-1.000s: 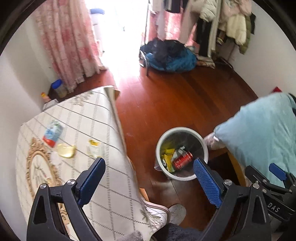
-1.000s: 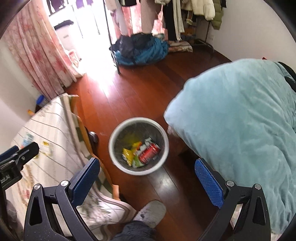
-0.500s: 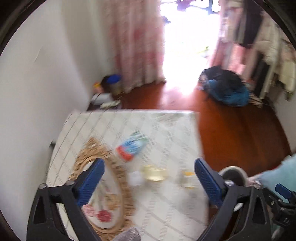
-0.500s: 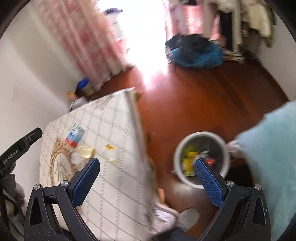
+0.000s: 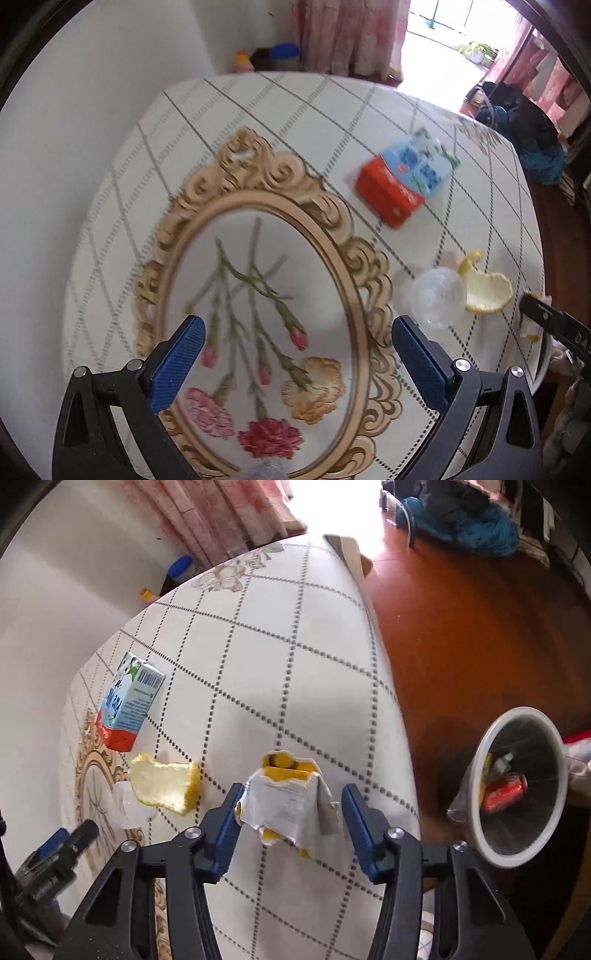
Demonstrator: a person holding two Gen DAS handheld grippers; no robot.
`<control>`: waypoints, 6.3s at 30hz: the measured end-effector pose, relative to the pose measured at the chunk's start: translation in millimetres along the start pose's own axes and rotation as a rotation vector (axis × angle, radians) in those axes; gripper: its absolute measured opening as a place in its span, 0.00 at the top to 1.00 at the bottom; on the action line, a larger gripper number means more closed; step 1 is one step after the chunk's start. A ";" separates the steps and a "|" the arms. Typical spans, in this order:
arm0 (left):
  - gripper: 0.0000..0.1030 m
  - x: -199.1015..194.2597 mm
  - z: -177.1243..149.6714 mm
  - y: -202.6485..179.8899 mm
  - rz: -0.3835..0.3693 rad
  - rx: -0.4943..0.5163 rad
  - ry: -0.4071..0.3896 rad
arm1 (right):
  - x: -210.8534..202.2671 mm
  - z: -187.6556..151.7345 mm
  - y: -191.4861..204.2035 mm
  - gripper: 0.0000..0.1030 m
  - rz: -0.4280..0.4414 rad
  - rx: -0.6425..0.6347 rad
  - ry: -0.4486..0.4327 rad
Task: Collect trash
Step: 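Grasp the white-yellow wrapper with the right tool while the left tool grasps the clear plastic lid, then carry the wrapper and lid over the wastebasket and open both tools to drop them, then grasp the yellow lemon peel with the right tool while the left tool grasps the DHA Pure Milk carton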
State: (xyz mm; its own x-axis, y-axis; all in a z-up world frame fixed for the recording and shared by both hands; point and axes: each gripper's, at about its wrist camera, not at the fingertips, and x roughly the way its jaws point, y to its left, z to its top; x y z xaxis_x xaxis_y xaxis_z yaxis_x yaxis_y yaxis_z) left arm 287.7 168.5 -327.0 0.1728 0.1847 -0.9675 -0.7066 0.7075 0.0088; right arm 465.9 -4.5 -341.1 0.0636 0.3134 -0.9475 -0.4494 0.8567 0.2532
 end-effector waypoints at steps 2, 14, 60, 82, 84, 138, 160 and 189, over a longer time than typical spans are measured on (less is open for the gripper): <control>0.00 2.7 -4.3 -8.2 -0.034 0.012 -0.008 | -0.8 -2.7 6.1 0.69 -0.007 -0.015 -0.021; 0.18 23.0 10.1 -72.8 -0.092 0.227 -0.017 | -26.1 -5.3 -21.3 0.70 -0.008 0.034 -0.044; 0.65 -156.9 -63.2 -303.1 -0.398 0.519 -0.256 | -249.9 -86.6 -235.7 0.70 -0.073 0.251 -0.389; 0.64 22.9 -80.4 -428.8 -0.401 0.625 0.201 | -68.7 -89.8 -370.2 0.70 -0.130 0.422 -0.111; 0.54 26.0 -76.2 -427.5 -0.393 0.612 0.202 | -64.1 -83.1 -366.4 0.69 -0.140 0.412 -0.108; 0.07 19.1 3.5 50.3 0.091 0.018 -0.005 | 16.9 -2.8 68.3 0.60 0.036 0.004 -0.021; 0.09 59.9 109.5 -82.5 -0.033 0.437 0.026 | 6.4 26.0 -0.8 0.87 -0.015 0.032 -0.037; 0.51 -138.8 19.0 -212.9 -0.451 0.416 -0.204 | -183.0 -30.8 -128.7 0.87 -0.155 0.046 -0.266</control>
State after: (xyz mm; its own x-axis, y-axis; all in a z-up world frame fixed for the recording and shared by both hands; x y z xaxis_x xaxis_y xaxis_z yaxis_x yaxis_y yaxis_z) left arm 427.2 5.2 -189.7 0.5469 -0.0956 -0.8317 -0.2160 0.9437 -0.2505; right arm 484.7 -184.8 -206.3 0.3618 0.2686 -0.8927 -0.3757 0.9184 0.1241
